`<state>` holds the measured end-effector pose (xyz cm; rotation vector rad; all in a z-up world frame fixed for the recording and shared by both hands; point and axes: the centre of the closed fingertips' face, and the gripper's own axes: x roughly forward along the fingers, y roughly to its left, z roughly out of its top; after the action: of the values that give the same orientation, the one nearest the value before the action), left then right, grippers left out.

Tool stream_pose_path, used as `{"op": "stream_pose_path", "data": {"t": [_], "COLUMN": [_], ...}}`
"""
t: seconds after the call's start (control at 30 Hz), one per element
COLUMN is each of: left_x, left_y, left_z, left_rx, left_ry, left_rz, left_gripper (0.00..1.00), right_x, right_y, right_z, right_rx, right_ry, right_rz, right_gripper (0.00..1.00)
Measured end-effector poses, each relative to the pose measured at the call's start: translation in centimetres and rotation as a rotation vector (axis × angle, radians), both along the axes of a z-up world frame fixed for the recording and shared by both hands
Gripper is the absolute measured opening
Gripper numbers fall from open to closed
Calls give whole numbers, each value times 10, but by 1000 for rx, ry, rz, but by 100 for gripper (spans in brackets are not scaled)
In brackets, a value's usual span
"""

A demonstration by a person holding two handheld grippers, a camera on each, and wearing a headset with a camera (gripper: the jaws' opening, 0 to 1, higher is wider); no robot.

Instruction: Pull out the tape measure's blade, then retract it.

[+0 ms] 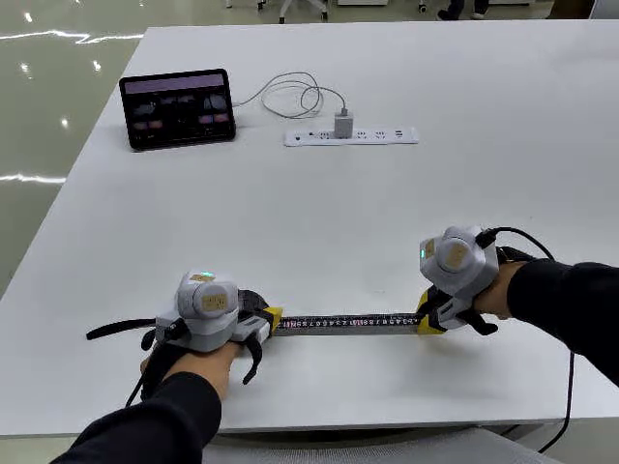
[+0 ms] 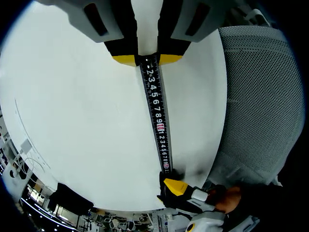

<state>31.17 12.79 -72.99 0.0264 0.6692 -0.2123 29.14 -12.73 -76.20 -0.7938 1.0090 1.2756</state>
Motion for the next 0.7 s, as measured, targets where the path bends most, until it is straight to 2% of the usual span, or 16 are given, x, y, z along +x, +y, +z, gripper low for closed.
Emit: {"op": "stream_pose_path", "data": {"t": [0.2, 0.4, 0.7], "left_x": [0, 0, 0], "left_y": [0, -1, -1], "left_z": [0, 0, 0], "left_rx": [-2, -2, -4], "left_ry": [1, 1, 1], "left_rz": [0, -1, -1], "left_gripper": [64, 64, 64], "right_x": [-1, 0, 0], "right_y": [2, 5, 8], "right_z": [0, 1, 1], "right_rx": [2, 15, 32], "right_ry": [-16, -41, -38], "right_rz": [-12, 21, 29], "right_gripper": [10, 10, 10]}}
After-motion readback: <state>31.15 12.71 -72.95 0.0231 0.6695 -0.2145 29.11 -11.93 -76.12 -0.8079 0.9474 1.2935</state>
